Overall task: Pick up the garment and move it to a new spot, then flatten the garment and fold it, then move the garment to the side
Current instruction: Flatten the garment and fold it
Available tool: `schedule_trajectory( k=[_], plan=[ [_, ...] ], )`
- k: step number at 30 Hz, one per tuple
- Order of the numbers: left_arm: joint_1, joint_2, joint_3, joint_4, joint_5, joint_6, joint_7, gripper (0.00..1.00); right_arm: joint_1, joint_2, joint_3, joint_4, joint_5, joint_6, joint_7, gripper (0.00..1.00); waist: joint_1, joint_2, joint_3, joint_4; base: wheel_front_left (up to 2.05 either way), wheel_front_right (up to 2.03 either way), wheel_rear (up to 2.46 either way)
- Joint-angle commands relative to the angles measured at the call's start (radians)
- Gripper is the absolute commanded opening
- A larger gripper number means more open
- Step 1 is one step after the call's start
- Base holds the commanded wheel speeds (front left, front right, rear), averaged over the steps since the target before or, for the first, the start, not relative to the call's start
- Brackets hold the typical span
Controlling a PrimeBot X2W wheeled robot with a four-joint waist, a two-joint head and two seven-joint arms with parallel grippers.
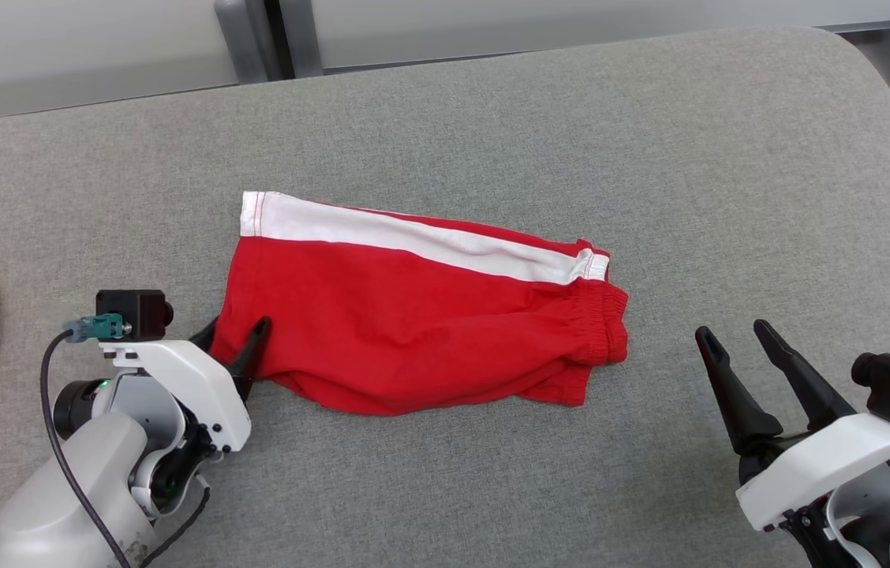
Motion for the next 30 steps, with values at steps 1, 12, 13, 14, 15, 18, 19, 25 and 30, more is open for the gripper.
schedule_trajectory(
  k=[1,12,13,14,15,18,19,25,30],
  plan=[
    [0.035,-0.004,-0.016,-0.003,0.0,0.004,0.016,0.0,0.001,-0.005,0.003,-0.001,0.008,0.0,-0.01,1.0,0.0,0.0,-0.001,0.001,0.0,0.0,0.0],
    [0.059,-0.013,0.006,-0.086,0.0,0.031,-0.06,0.0,-0.004,-0.004,-0.005,0.012,0.007,0.0,-0.023,1.0,0.0,0.0,-0.023,0.044,0.0,0.0,0.0],
    [0.071,-0.015,0.012,-0.099,-0.003,0.039,-0.071,0.0,-0.004,-0.005,-0.007,0.014,0.007,0.0,-0.023,1.0,0.0,0.0,-0.027,0.051,0.0,0.0,0.0],
    [0.084,-0.016,0.015,-0.116,-0.005,0.048,-0.081,0.0,-0.005,-0.005,-0.01,0.017,0.008,0.0,-0.023,1.0,0.0,0.0,-0.031,0.058,0.0,0.0,0.0],
    [0.099,-0.016,0.02,-0.134,-0.012,0.056,-0.09,0.0,-0.004,-0.005,-0.013,0.02,0.007,0.0,-0.023,1.0,0.0,0.0,-0.035,0.066,0.0,0.0,0.0],
    [0.149,-0.017,0.032,-0.196,-0.023,0.084,-0.117,0.0,-0.009,-0.005,-0.025,0.035,0.004,0.0,-0.021,1.0,0.0,0.0,-0.046,0.088,0.0,0.0,0.0],
    [0.168,-0.016,0.035,-0.216,-0.026,0.095,-0.125,0.0,-0.011,-0.005,-0.027,0.04,-0.002,0.0,-0.019,1.0,0.0,0.0,-0.051,0.094,0.0,0.0,0.0],
    [0.29,-0.024,0.065,-0.341,-0.06,0.161,-0.185,0.0,-0.022,-0.005,-0.046,0.076,-0.028,0.0,-0.006,1.0,0.0,0.0,-0.071,0.122,0.0,0.0,0.0],
    [0.374,-0.042,0.087,-0.413,-0.094,0.211,-0.218,0.0,-0.027,-0.005,-0.058,0.101,-0.041,0.0,0.006,1.0,0.0,0.0,-0.079,0.131,0.0,0.0,0.0]
  ],
)
